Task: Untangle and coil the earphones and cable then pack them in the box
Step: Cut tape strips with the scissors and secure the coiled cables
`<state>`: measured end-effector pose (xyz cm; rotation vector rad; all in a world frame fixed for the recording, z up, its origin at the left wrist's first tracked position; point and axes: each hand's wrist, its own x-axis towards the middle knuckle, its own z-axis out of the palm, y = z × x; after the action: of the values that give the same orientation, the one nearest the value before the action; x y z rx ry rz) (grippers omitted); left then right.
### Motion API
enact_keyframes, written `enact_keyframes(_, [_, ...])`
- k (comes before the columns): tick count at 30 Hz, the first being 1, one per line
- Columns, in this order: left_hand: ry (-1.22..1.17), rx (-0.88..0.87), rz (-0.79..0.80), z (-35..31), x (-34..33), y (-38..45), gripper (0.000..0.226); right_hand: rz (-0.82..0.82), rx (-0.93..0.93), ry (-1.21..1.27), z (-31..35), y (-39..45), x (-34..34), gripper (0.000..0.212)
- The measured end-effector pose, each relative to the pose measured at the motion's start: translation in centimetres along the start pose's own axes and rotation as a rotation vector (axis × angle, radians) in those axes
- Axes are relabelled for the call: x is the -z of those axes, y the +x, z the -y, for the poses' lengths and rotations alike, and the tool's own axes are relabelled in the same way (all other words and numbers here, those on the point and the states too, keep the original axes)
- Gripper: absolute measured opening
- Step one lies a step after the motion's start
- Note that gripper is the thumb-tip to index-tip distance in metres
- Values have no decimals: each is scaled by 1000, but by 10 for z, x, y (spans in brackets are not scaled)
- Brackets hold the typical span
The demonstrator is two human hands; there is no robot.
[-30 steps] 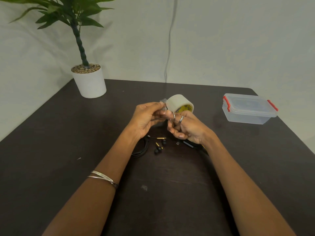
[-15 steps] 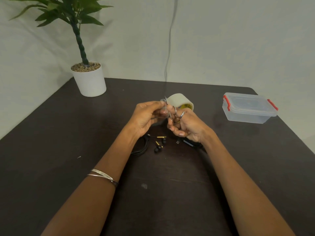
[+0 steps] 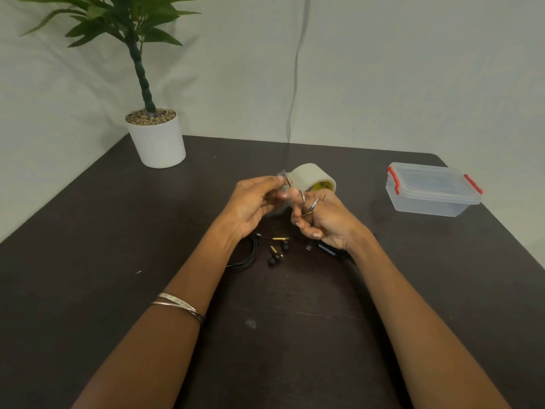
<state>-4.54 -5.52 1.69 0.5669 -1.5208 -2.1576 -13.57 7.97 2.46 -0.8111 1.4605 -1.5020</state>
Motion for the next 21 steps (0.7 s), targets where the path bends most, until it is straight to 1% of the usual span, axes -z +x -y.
enact_keyframes(2, [-20, -6, 17, 0, -2, -1, 12, -3, -27, 29, 2, 0, -1, 42])
enact_keyframes(7, [-47, -7, 26, 0, -2, -1, 22, -18, -32, 50, 3, 2, -3, 45])
enact_keyframes(11, [-66, 10, 7, 1, 0, 2, 12, -24, -3, 49, 1, 2, -3, 40])
enact_keyframes(14, [-45, 15, -16, 2, 2, 3, 15, -17, -4, 48, -3, 4, 0, 40])
enact_keyframes(18, [-46, 10, -8, 2, 3, 4, 13, -8, -17, 56, -5, 5, 0, 44])
enact_keyframes(21, [-50, 4, 0, 3, 0, 4, 15, -3, -71, 82, -3, 4, -3, 47])
